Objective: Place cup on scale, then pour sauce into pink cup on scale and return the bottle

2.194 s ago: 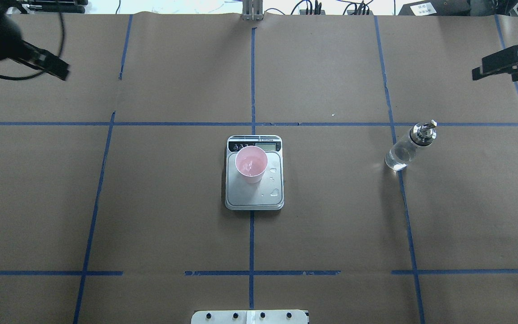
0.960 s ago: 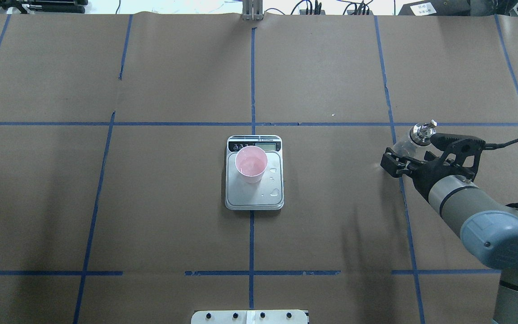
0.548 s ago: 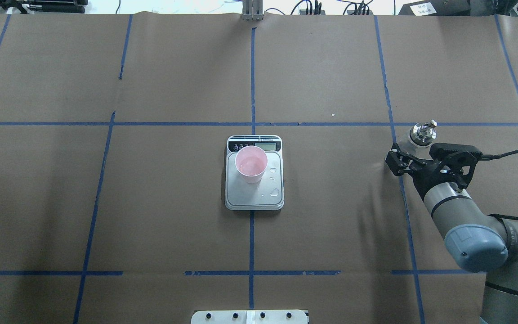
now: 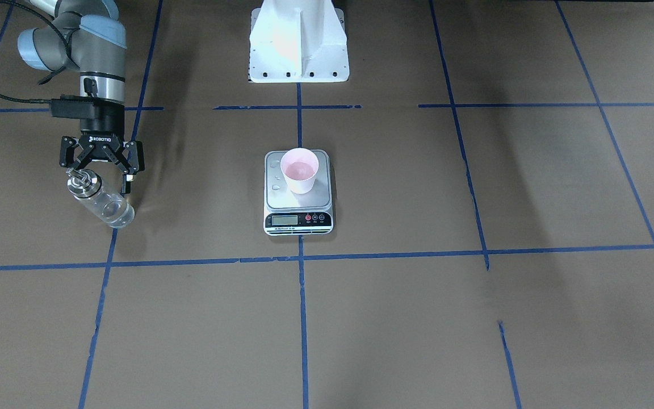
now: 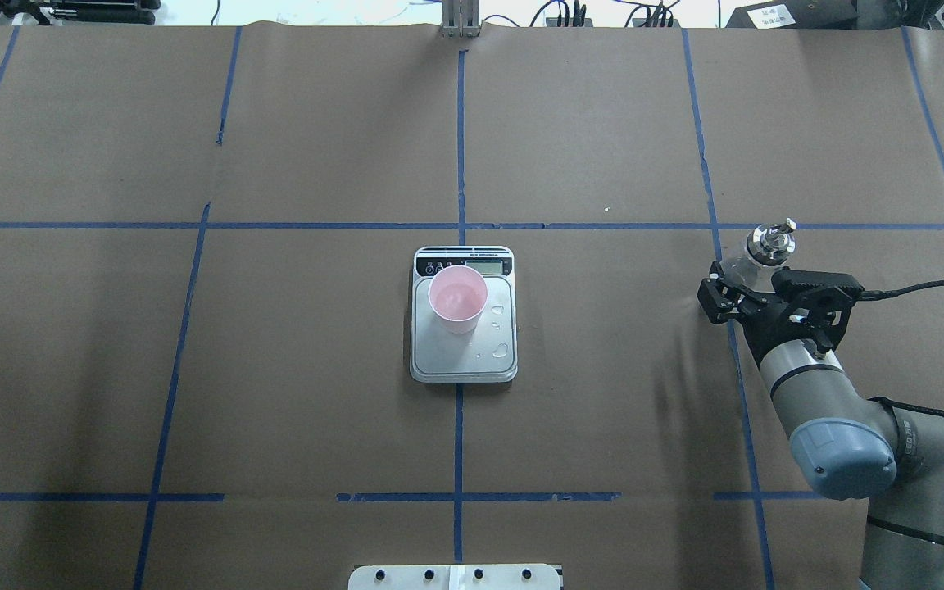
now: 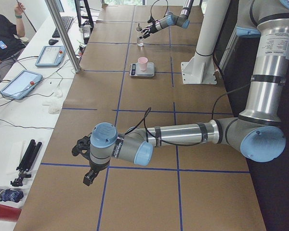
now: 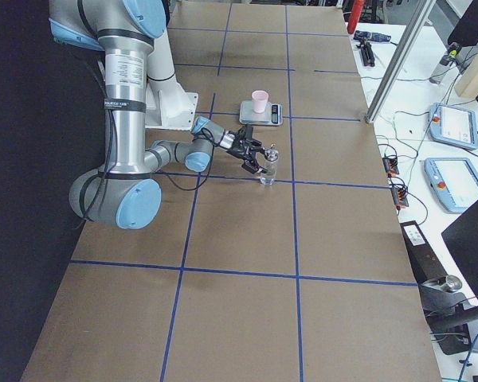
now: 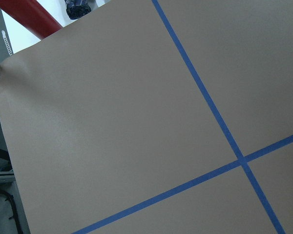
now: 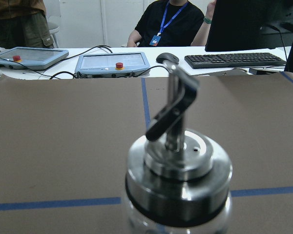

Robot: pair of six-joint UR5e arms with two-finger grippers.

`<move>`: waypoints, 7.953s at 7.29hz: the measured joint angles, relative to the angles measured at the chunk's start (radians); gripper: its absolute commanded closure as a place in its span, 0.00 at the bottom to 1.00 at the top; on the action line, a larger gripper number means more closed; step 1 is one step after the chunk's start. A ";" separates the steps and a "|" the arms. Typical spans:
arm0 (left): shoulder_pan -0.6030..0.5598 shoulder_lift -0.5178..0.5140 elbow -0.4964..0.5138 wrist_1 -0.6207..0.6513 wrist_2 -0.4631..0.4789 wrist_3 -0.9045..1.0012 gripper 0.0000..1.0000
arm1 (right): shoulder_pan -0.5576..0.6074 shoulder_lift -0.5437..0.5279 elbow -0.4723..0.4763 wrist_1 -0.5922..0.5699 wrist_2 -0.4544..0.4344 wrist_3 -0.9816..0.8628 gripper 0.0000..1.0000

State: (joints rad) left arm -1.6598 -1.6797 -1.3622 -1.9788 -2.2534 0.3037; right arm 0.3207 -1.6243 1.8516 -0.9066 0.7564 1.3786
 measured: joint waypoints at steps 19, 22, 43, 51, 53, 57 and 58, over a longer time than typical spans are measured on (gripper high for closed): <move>0.001 -0.001 -0.013 0.000 0.000 0.000 0.00 | 0.037 0.086 -0.100 -0.001 -0.097 0.008 1.00; 0.002 -0.002 -0.014 0.000 0.000 0.000 0.00 | 0.038 0.105 0.009 -0.001 -0.122 -0.209 1.00; 0.141 0.131 -0.086 0.050 -0.101 -0.252 0.00 | -0.122 0.562 0.003 -1.047 -0.443 -0.925 1.00; 0.141 0.130 -0.087 0.051 -0.103 -0.252 0.00 | -0.133 0.632 -0.119 -1.047 -0.523 -1.072 1.00; 0.141 0.130 -0.088 0.051 -0.103 -0.252 0.00 | -0.132 0.632 -0.134 -1.048 -0.545 -1.119 1.00; 0.141 0.129 -0.089 0.051 -0.103 -0.252 0.00 | -0.130 0.613 -0.140 -1.049 -0.602 -1.194 1.00; 0.141 0.129 -0.089 0.051 -0.103 -0.252 0.00 | -0.128 0.611 -0.140 -1.049 -0.610 -1.206 1.00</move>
State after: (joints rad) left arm -1.5186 -1.5508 -1.4517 -1.9282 -2.3562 0.0522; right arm 0.1922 -1.0129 1.7120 -1.9558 0.1466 0.1729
